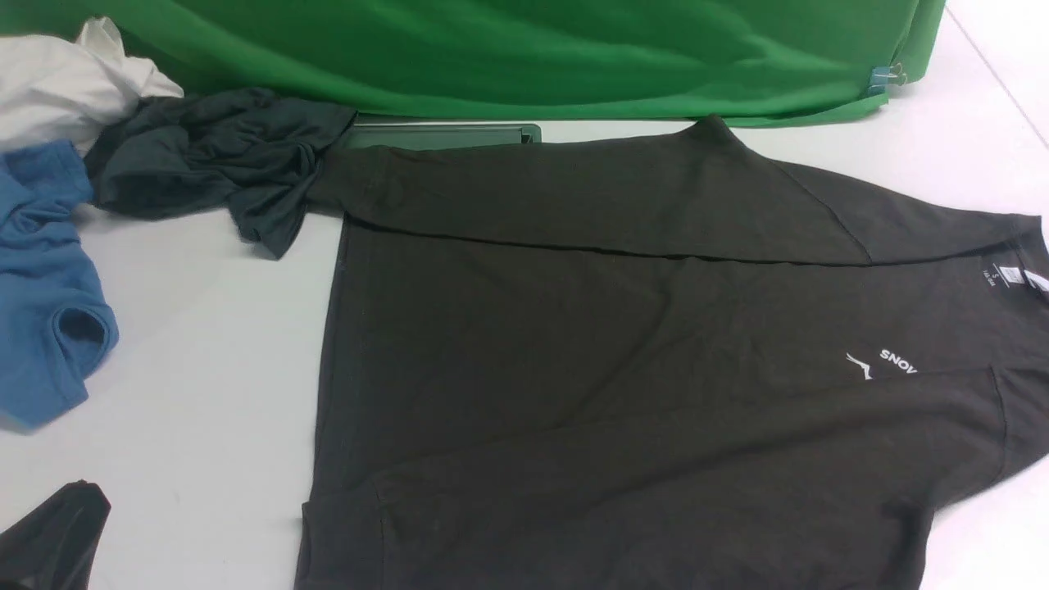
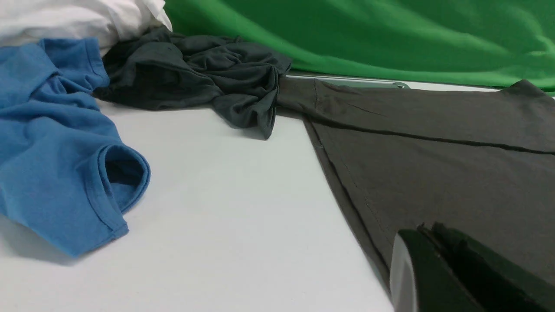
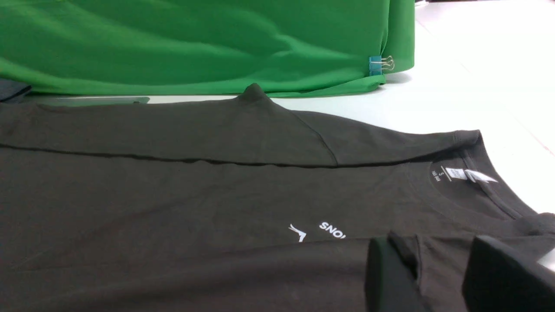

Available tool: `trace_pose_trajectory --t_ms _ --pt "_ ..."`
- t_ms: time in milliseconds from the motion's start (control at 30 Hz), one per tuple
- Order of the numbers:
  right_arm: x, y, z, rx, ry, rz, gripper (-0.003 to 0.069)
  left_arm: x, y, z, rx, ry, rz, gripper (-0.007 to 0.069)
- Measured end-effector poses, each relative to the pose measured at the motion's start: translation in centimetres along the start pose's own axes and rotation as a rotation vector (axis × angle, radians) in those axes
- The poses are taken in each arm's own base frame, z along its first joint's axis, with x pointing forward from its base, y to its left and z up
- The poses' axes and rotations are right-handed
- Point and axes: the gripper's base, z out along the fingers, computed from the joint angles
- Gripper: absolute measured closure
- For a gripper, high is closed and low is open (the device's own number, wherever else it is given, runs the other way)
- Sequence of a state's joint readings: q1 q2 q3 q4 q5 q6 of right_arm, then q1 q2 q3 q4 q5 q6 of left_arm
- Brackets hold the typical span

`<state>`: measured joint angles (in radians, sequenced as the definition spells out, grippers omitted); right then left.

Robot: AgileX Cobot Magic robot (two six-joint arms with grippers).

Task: Fold a long-sleeved shirt on a white desktop.
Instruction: 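Grasp the left edge of the dark T-shirt lying flat on the table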

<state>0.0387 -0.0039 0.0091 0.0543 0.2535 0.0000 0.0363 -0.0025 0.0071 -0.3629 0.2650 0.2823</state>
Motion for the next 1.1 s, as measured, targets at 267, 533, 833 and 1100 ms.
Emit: trace_pose_trajectory --t_ms 267,533,833,1100 --pt "0.0 0.0 0.0 0.0 0.0 0.0 0.0417 0.0 0.0 0.0 0.0 -0.001 0.0 0.0606" --pt "0.0 0.0 0.0 0.0 0.0 0.0 0.0417 0.0 0.0 0.0 0.0 -0.001 0.0 0.0606" --pt "0.0 0.0 0.0 0.0 0.0 0.0 0.0417 -0.9 0.2 0.0 -0.013 -0.097 -0.095 0.0606" --pt "0.0 0.0 0.0 0.0 0.0 0.0 0.0417 -3.6 1.4 -0.8 -0.049 -0.426 -0.53 0.0606"
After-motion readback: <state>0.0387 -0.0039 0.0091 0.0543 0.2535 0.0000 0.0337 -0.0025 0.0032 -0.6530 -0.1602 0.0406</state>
